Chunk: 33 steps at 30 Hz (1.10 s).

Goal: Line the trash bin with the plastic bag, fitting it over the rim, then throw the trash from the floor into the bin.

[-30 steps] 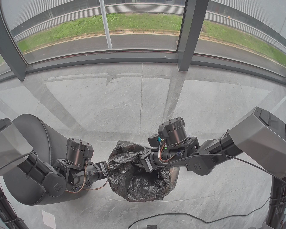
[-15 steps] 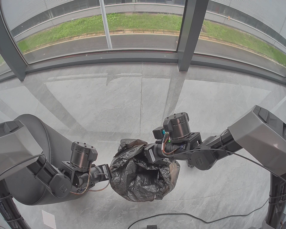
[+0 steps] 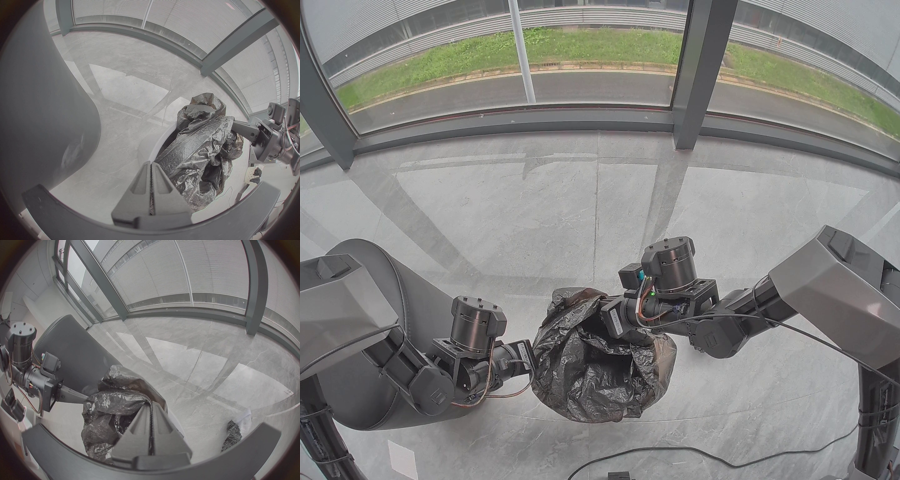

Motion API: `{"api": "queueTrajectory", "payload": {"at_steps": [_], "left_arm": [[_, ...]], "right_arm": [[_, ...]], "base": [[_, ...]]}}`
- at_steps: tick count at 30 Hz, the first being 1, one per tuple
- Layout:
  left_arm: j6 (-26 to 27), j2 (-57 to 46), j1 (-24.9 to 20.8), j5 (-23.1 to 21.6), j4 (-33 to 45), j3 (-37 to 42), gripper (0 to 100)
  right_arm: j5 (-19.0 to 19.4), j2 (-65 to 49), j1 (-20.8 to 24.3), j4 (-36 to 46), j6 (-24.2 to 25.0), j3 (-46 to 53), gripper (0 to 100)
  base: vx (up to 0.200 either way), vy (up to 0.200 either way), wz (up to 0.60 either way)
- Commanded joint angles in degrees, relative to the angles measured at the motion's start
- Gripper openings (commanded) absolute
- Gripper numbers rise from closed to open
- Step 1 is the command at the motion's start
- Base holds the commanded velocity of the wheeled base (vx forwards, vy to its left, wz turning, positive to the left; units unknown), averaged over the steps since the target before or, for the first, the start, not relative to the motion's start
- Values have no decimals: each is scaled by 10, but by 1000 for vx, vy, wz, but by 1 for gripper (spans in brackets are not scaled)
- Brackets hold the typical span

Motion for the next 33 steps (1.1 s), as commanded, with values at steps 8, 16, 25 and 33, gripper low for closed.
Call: {"api": "queueTrajectory", "payload": {"at_steps": [8,16,25,33], "left_arm": [[0,-70,7,-1,1,35,0],[0,-184,-4,-11,2,71,0],[-5,-172,-33,-109,2,87,0],[-4,-106,-33,-156,1,64,0]], "right_arm": [[-5,9,0,-2,2,-6,0],[-21,17,-1,-18,5,-20,0],[-21,19,-2,-21,5,-23,0],[-21,24,-2,-21,6,-23,0]], "base": [[0,0,0],[0,0,0],[0,0,0],[0,0,0]]}}
